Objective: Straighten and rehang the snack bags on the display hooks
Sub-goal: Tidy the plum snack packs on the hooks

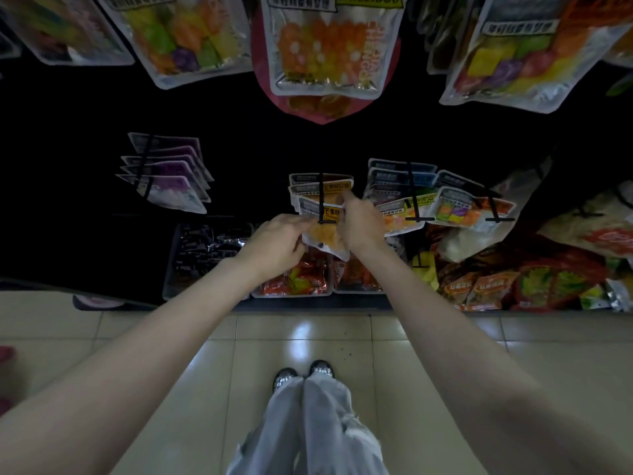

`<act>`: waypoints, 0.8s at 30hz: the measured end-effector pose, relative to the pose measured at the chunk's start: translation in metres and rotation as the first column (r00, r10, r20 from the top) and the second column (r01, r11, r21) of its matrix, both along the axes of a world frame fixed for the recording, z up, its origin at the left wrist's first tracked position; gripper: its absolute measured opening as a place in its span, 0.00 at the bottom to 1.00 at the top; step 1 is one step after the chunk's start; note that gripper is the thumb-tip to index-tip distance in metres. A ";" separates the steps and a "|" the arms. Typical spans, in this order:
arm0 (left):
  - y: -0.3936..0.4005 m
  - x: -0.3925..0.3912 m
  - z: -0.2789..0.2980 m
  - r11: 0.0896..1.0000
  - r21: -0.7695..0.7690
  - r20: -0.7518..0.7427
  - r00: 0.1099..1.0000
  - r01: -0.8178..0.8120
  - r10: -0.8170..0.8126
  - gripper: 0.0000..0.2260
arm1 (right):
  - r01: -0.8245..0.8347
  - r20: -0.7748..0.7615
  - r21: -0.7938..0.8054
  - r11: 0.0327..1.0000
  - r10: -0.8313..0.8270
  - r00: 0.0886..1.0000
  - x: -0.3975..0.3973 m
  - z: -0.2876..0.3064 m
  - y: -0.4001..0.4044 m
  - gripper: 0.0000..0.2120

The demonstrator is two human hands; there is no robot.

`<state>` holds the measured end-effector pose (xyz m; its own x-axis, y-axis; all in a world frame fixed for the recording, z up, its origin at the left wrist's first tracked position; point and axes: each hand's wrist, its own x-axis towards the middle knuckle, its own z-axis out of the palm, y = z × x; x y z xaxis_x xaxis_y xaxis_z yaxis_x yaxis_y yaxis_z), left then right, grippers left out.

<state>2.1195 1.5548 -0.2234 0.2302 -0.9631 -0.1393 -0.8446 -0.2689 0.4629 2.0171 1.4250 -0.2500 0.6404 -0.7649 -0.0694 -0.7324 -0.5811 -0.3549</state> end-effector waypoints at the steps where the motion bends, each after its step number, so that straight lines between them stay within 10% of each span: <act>1: 0.000 0.000 0.000 1.000 0.002 0.002 1.000 -0.001 0.001 0.24 | 0.025 0.020 0.021 0.999 -0.025 0.999 0.002 0.000 0.000 0.14; 9: -0.001 0.009 0.014 0.995 0.050 0.076 0.993 0.082 -0.085 0.27 | 0.137 0.365 0.225 0.965 -0.214 0.906 -0.016 0.039 0.004 0.14; 15: -0.009 0.020 0.086 0.847 -0.482 0.022 0.963 -0.224 0.267 0.23 | 0.076 0.724 0.272 0.959 -0.256 0.640 -0.021 0.150 -0.013 0.18; 19: -0.024 0.025 0.137 0.779 -0.577 0.025 0.947 -0.247 0.319 0.22 | 0.006 0.753 0.146 0.989 -0.115 0.648 0.007 0.187 -0.022 0.31; 24: -0.044 0.031 0.170 0.805 -0.549 -0.063 0.972 -0.224 0.228 0.29 | -0.087 0.738 0.357 0.930 -0.224 0.637 0.023 0.194 -0.034 0.33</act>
<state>2.1502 1.5112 -0.0537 0.4500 -0.7995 0.3979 -0.7949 -0.1556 0.5864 2.0403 1.3908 -0.0562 0.5272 -0.8345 0.1600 -0.1442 -0.2734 -0.9510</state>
